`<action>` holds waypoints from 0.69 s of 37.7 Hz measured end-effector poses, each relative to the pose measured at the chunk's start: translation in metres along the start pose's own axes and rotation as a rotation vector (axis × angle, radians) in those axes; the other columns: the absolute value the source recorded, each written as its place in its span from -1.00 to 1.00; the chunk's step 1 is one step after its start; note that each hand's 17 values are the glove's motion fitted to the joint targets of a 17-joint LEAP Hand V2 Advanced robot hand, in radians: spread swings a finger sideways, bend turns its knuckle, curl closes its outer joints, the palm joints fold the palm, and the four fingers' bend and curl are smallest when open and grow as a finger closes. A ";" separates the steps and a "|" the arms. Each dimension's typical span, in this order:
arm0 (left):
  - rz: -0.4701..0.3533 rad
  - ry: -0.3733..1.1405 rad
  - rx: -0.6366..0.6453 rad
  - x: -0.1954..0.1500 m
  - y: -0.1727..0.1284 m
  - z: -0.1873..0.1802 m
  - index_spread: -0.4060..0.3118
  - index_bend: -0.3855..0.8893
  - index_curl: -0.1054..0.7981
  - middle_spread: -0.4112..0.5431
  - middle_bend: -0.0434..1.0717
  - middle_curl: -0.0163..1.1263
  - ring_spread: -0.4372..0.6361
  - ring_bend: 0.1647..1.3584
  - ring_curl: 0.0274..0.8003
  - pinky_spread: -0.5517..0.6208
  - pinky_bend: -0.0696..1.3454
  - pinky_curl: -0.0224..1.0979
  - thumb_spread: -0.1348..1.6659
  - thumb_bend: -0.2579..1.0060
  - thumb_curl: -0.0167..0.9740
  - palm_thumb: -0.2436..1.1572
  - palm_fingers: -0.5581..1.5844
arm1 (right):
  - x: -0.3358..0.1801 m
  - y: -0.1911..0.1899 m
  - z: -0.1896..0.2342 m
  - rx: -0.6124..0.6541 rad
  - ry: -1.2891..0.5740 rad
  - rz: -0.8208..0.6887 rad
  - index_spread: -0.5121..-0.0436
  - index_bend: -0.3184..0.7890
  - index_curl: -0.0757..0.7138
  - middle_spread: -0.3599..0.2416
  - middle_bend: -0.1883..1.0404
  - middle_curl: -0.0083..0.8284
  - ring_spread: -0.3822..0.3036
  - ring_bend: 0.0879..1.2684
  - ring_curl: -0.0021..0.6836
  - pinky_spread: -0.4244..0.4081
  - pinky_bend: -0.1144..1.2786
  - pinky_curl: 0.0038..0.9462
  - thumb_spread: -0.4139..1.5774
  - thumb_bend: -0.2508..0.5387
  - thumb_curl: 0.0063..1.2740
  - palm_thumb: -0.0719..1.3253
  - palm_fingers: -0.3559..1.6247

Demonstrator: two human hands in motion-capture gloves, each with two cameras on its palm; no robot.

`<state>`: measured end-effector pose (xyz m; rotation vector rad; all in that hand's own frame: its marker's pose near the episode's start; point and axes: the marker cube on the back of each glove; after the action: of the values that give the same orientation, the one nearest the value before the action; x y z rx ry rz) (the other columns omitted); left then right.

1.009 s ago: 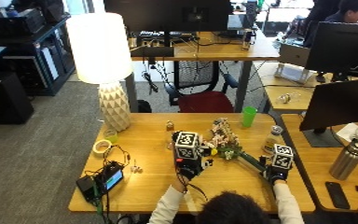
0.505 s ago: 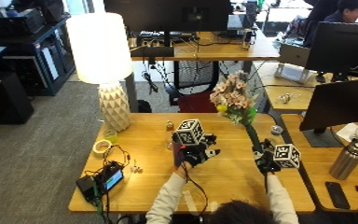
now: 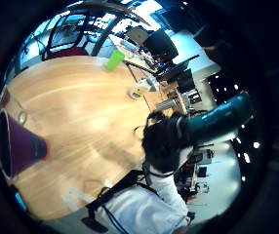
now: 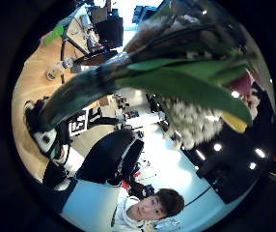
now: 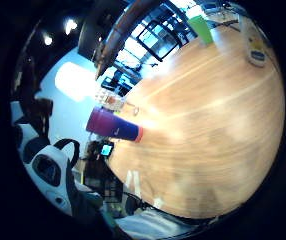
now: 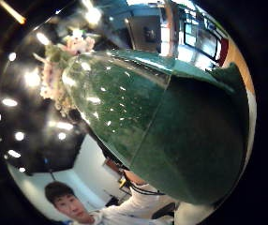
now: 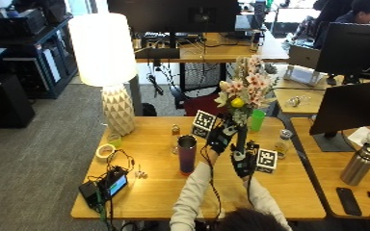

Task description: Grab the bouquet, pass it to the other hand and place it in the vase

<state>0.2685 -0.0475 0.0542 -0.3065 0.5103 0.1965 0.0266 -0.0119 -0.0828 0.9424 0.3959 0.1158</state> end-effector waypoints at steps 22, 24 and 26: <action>0.036 0.022 0.392 -0.019 0.011 -0.006 -0.72 0.19 0.22 -0.79 0.12 -0.18 -0.84 -0.18 -0.04 -0.71 -0.27 -0.23 -0.20 -0.43 0.05 0.40 0.98 | 0.006 0.061 0.081 -0.248 -0.093 -0.097 0.45 0.41 0.74 -0.19 0.76 0.57 -0.38 0.62 0.65 -0.56 0.25 0.06 0.34 -0.47 -0.14 0.52 0.72; 0.059 0.001 0.407 -0.021 0.012 -0.009 -0.77 0.25 0.27 -0.82 0.18 -0.14 -0.86 -0.14 0.00 -0.73 -0.25 -0.22 -0.25 -0.45 0.09 0.43 0.97 | 0.009 0.063 0.083 -0.295 -0.083 -0.130 0.43 0.30 0.71 -0.18 0.73 0.54 -0.38 0.60 0.63 -0.59 0.24 0.04 0.31 -0.48 -0.14 0.50 0.69; 0.079 -0.012 0.410 -0.016 0.015 -0.014 -0.82 0.31 0.31 -0.84 0.23 -0.12 -0.88 -0.11 0.03 -0.74 -0.24 -0.22 -0.29 -0.47 0.13 0.45 0.96 | 0.011 0.063 0.081 -0.328 -0.049 -0.176 0.44 0.14 0.66 -0.17 0.69 0.51 -0.37 0.58 0.59 -0.62 0.22 0.01 0.27 -0.49 -0.13 0.46 0.63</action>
<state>0.2448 -0.0402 0.0472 0.1151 0.5386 0.1657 0.0724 -0.0343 0.0071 0.5836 0.3985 -0.0044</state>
